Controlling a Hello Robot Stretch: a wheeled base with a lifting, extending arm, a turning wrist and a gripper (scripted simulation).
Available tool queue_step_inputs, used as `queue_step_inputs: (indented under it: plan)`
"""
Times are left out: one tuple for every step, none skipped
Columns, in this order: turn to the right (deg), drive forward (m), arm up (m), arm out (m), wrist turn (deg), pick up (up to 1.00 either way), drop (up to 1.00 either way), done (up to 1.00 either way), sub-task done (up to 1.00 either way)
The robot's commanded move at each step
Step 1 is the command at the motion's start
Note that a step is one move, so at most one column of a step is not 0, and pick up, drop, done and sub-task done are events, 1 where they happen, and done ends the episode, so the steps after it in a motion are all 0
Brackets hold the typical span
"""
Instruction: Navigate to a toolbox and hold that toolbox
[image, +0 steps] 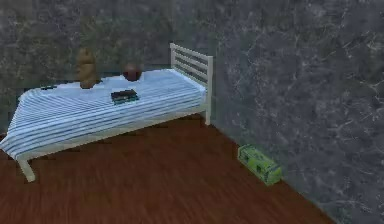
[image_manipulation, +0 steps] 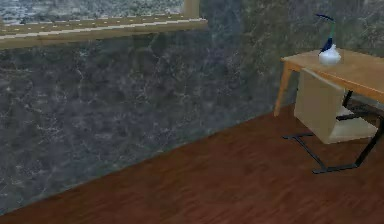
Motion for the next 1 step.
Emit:
queue_step_inputs:
  plan:
    - [45.0, 0.0, 0.0, 0.0, 0.0, 0.0, 0.0, 0.0, 0.0]
